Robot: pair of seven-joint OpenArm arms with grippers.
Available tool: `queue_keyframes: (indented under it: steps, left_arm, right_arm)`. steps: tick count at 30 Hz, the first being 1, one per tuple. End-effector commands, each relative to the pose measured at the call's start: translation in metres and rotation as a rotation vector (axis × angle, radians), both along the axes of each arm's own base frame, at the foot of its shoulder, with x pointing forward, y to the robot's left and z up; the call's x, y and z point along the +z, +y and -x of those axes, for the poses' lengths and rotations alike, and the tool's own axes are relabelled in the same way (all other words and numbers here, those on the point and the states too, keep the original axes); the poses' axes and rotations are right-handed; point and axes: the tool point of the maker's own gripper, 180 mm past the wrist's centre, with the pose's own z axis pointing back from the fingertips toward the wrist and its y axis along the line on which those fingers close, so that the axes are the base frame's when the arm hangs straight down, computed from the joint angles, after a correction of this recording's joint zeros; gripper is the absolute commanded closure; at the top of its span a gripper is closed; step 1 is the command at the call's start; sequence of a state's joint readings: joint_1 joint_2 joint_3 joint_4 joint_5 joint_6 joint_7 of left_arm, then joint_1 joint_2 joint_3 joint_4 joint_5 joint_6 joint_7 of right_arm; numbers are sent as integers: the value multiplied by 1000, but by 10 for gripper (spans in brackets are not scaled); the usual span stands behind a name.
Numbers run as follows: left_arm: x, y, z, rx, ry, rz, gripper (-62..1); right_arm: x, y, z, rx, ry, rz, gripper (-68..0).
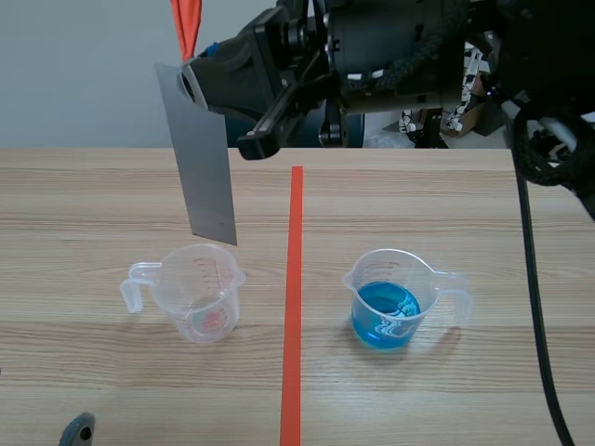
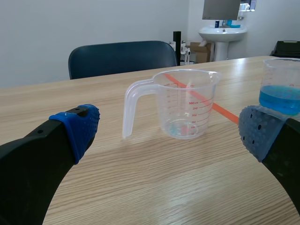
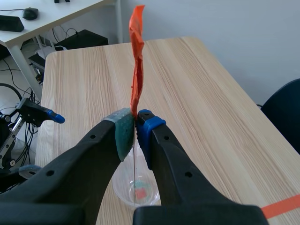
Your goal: Do the redox reaction experiment. put the plate into the left beaker
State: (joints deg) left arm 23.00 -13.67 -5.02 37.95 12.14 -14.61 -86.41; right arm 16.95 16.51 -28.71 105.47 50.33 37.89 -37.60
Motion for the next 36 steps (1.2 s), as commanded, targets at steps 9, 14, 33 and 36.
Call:
queue_keyframes:
  steps: [9, 14, 33, 36]
  left_arm:
    - [10, 4, 2, 1, -47, 10, -623]
    - [10, 4, 2, 1, -47, 10, -623]
    - [10, 4, 2, 1, -47, 10, -623]
    - [10, 4, 2, 1, -47, 10, -623]
  right_arm:
    - [7, 34, 6, 18, -54, -4, -6]
    - [3, 42, 5, 15, -51, 2, -6]
    - [-60, 44, -31, -66, 78, -2, -6]
    - [-71, 45, -34, -73, 100, -9, -6]
